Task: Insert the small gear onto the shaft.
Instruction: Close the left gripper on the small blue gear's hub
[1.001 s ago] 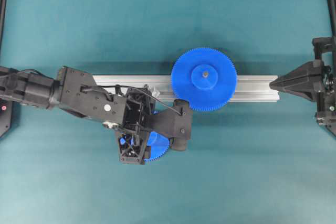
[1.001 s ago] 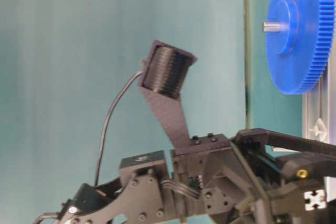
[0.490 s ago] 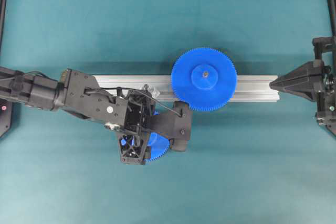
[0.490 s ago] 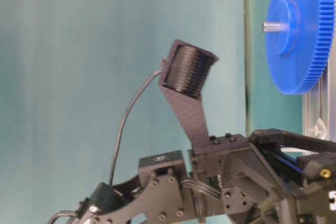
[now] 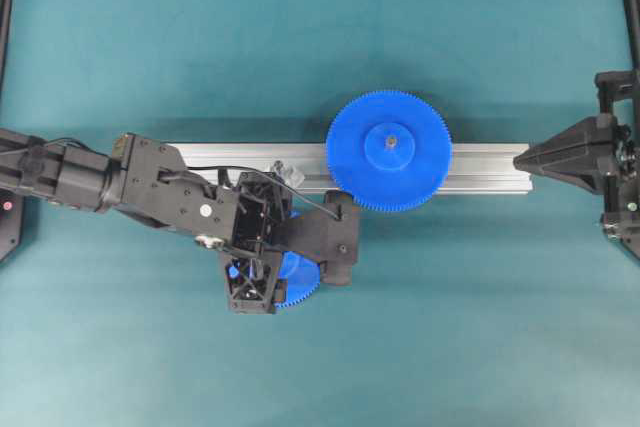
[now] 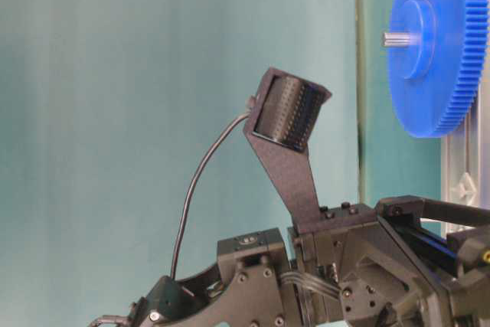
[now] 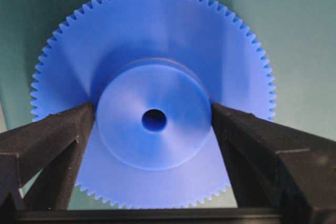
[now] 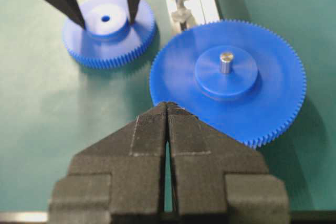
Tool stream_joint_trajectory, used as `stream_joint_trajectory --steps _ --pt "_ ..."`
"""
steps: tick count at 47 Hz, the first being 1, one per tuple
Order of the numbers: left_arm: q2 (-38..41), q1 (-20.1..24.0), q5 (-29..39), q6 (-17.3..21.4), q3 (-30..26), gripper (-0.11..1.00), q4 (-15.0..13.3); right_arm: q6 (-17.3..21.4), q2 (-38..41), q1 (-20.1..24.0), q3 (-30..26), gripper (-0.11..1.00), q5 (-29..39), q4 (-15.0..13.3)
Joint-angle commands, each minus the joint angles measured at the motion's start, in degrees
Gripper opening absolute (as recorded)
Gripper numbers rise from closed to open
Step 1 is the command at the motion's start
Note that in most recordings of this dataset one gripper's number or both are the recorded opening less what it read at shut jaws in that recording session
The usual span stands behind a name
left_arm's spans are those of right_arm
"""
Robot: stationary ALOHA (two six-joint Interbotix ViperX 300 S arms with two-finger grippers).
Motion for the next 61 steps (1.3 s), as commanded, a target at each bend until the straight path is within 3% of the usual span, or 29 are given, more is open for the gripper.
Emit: stream_joint_trajectory --steps 1,44,51,55,61 --pt "-0.9 -0.2 -0.6 -0.1 -0.2 0.92 0.1 0.5 0.4 -0.1 -0.5 0.0 -0.3 0.0" --pt "-0.7 -0.3 -2.3 -0.7 0.4 0.91 0.1 0.5 0.3 -0.1 -0.5 0.0 -0.4 0.0" --pt "-0.7 -0.3 -2.1 -1.5 0.6 0.84 0.1 0.5 0.2 -0.1 -0.5 0.0 -0.4 0.0" --pt "-0.6 -0.3 -1.9 -2.3 1.0 0.71 0.1 0.5 0.1 -0.1 -0.5 0.0 -0.3 0.1" --pt "-0.8 -0.3 -1.6 -2.4 1.1 0.69 0.1 0.5 -0.1 -0.1 -0.5 0.0 -0.4 0.1"
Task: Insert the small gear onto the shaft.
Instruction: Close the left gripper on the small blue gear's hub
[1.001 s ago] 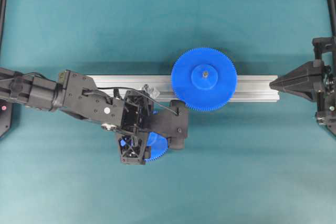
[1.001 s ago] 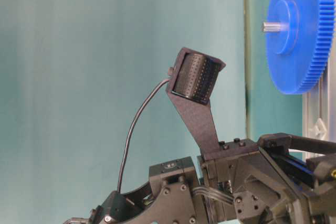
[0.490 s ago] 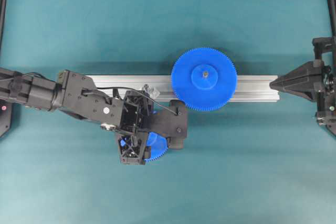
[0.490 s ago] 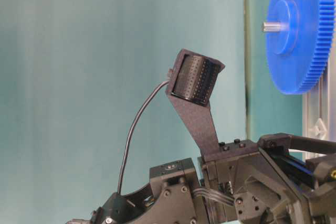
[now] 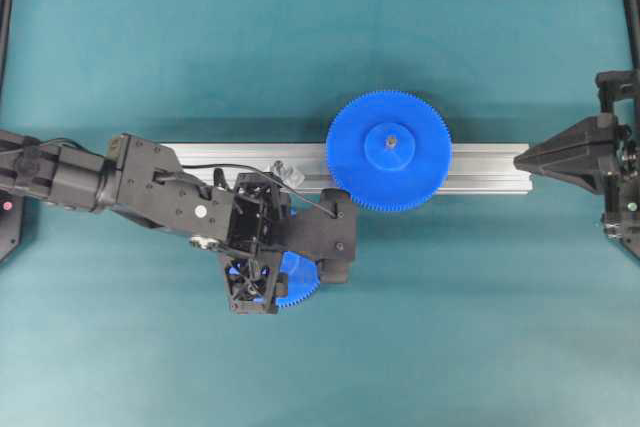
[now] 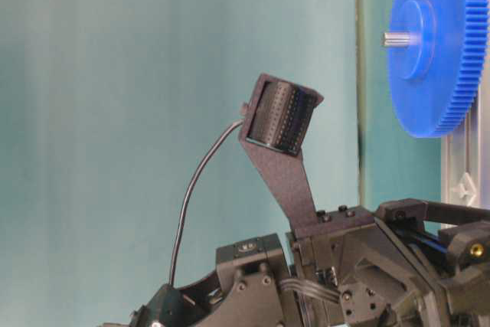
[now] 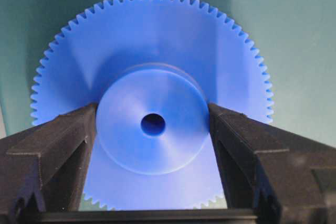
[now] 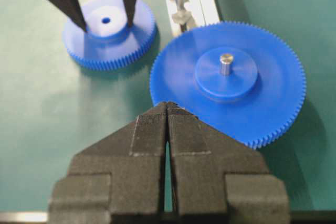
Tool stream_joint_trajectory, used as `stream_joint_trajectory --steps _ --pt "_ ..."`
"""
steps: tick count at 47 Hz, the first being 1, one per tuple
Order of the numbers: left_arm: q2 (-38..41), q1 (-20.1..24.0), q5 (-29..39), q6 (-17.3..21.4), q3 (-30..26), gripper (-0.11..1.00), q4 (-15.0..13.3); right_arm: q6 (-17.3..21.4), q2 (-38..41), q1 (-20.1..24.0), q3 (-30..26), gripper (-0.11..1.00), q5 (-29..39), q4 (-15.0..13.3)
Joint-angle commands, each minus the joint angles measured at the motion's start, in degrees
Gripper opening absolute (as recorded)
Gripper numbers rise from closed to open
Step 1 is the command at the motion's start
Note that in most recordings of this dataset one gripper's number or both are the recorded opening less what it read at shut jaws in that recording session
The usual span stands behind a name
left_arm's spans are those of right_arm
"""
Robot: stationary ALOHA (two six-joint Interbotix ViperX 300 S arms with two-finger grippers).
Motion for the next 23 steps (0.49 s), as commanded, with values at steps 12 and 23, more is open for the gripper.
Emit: stream_joint_trajectory --steps 12,23 --pt "-0.5 -0.1 0.3 -0.5 -0.6 0.69 -0.1 0.5 0.2 -0.2 -0.4 0.0 -0.3 0.0" --pt "-1.0 0.0 1.1 0.1 -1.9 0.69 -0.1 0.6 0.2 -0.1 -0.1 0.0 -0.4 0.0"
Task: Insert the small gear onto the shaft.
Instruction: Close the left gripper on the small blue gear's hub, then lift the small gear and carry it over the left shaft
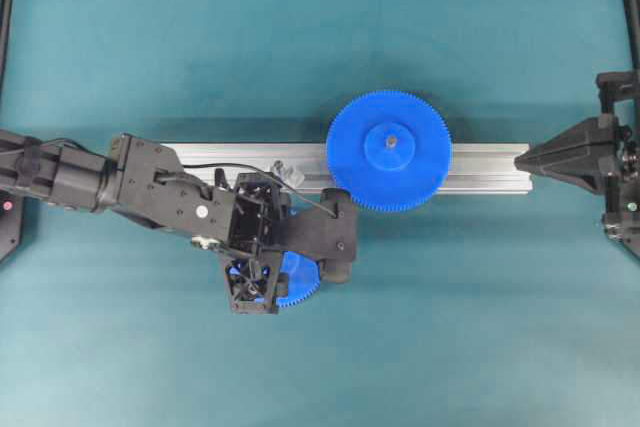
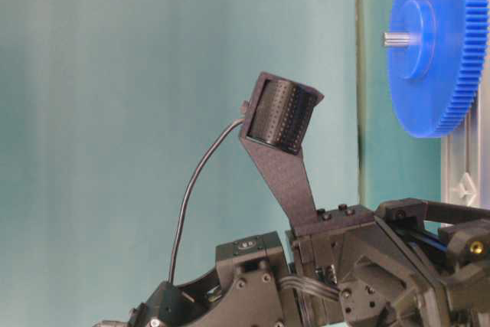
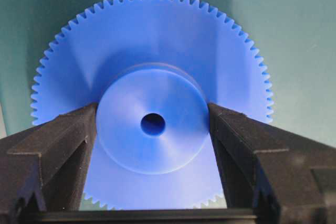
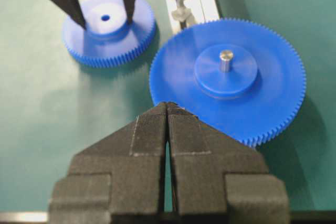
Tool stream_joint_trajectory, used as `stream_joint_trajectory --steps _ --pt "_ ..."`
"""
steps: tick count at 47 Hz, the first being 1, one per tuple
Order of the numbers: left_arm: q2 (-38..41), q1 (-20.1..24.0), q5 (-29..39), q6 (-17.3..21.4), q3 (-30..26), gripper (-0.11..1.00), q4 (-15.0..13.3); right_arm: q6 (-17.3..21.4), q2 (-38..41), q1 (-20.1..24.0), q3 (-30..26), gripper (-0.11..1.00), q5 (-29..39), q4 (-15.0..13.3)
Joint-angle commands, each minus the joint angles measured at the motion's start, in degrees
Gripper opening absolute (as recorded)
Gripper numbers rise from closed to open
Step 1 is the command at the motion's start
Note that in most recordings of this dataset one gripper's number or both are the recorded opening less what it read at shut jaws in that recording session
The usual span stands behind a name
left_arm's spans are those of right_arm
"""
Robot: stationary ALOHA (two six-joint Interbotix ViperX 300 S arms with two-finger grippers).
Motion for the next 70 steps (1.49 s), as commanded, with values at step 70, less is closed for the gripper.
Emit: stream_joint_trajectory --steps 70 --pt "-13.1 4.8 21.8 6.7 -14.8 0.69 0.2 0.6 -0.8 -0.1 -0.4 0.0 -0.3 0.0"
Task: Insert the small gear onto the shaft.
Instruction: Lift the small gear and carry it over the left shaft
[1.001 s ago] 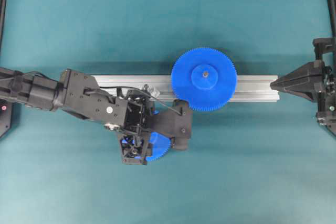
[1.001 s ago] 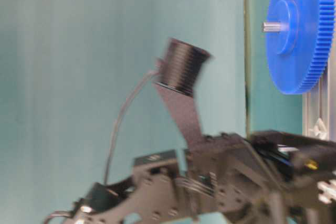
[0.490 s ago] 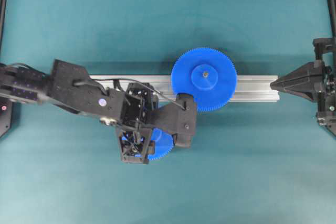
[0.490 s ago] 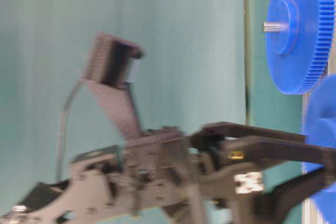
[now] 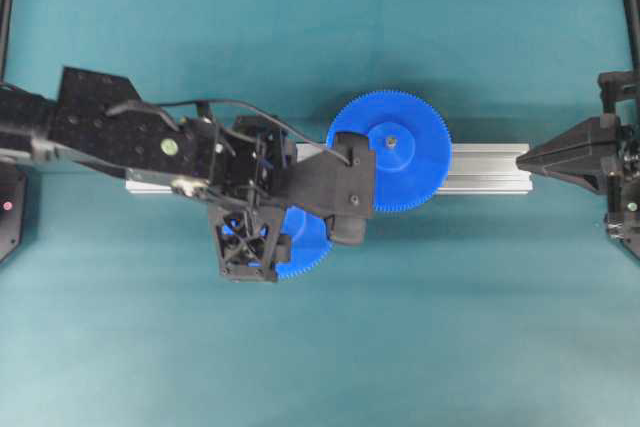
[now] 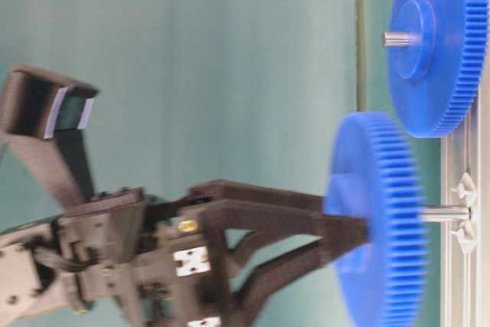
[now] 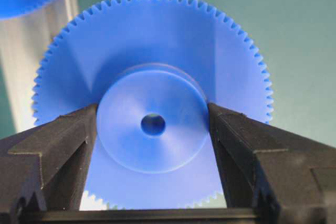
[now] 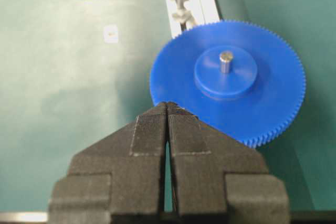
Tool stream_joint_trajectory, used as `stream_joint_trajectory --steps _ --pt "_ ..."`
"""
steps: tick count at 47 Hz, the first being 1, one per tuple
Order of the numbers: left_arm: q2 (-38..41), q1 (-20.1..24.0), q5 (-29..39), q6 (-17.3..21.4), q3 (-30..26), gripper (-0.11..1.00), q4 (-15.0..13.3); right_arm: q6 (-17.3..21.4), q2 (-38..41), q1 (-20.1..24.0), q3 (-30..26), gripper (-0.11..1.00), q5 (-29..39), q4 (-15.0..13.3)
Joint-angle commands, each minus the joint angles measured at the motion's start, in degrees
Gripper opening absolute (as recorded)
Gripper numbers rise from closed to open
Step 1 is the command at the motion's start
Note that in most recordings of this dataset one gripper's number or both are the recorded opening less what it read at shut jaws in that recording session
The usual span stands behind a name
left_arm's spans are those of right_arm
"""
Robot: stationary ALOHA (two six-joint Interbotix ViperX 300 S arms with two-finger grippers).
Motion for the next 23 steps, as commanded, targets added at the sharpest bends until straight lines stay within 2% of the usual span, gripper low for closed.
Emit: stream_joint_trajectory --steps 1,23 --pt "-3.3 1.3 1.1 0.6 -2.7 0.69 0.1 0.6 0.0 -0.1 -0.5 0.0 -0.4 0.0" --pt "-4.8 5.5 1.7 4.1 -3.0 0.69 0.2 0.6 -0.4 -0.2 -0.3 0.0 -0.3 0.0"
